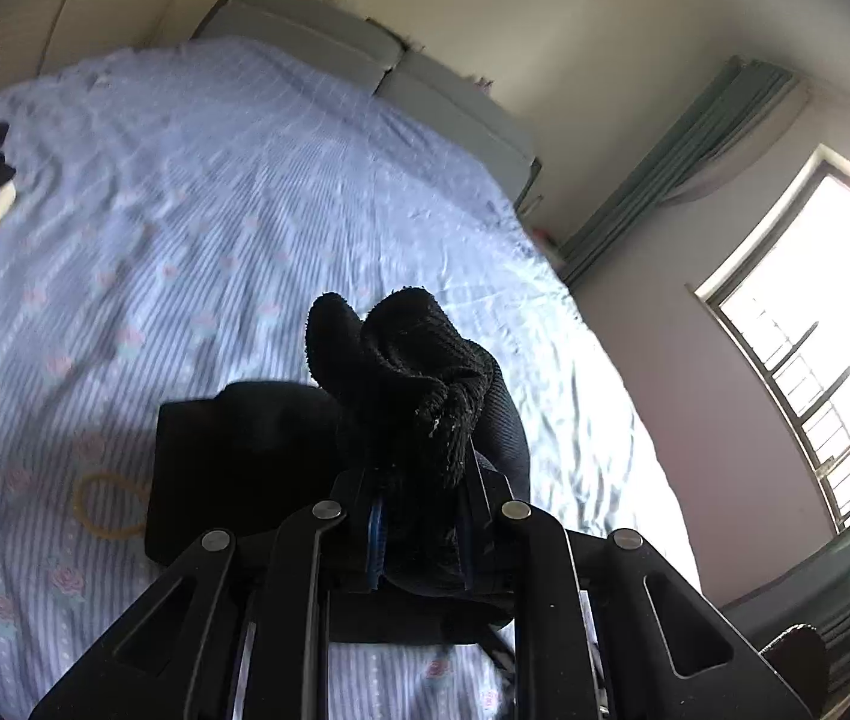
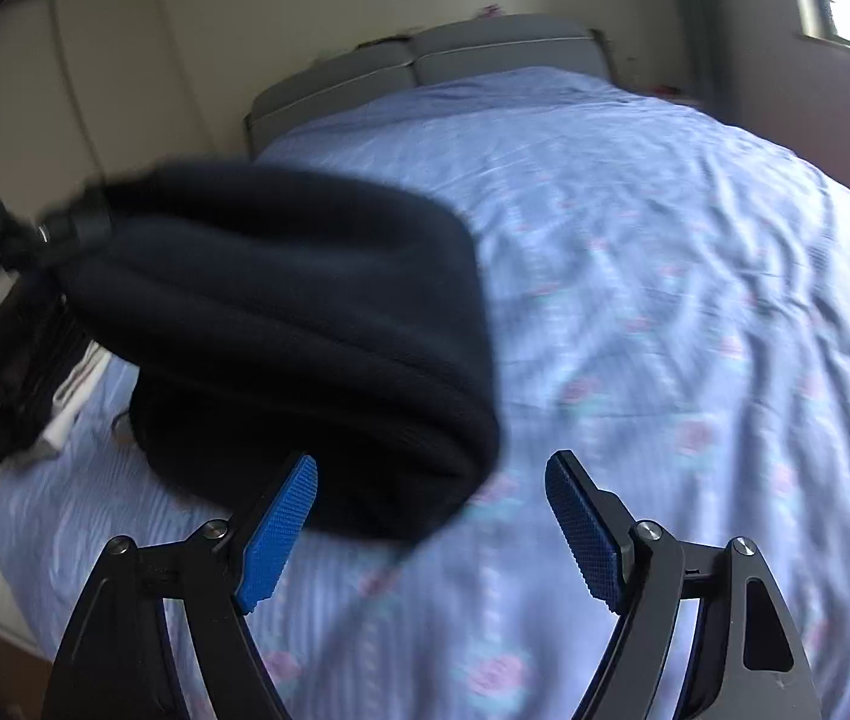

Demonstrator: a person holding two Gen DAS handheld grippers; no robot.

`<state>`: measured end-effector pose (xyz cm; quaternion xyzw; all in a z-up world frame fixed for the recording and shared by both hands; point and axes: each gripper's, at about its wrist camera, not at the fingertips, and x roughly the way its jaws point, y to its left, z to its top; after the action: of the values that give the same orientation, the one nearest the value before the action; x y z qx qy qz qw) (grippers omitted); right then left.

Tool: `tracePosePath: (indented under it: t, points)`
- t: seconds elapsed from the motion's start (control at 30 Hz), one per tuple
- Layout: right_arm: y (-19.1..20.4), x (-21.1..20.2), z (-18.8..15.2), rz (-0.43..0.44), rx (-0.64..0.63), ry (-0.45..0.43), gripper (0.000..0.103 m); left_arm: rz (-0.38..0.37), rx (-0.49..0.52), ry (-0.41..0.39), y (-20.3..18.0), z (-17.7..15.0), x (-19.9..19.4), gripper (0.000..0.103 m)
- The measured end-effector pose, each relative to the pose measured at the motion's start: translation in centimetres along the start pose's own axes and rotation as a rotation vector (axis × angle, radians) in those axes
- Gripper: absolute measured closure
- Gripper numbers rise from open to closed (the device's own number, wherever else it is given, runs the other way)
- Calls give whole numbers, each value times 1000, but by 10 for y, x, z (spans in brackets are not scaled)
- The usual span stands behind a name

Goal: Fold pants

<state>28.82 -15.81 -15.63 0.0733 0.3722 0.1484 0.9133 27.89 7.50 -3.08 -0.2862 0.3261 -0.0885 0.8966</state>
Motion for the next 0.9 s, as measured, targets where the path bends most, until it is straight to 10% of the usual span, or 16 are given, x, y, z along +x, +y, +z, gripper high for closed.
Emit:
tracePosePath:
  t: [0.43, 0.7, 0.9]
  points:
    - [-14, 13, -4, -253, 24, -5, 27, 114, -56, 116, 67, -26, 31, 84]
    - [2, -6, -4, -138, -65, 53, 27, 127, -43, 131, 84, -31, 31, 77]
    - [-4, -45, 27, -3, -20, -68, 26, 178, 54, 137, 77, -32, 31, 58]
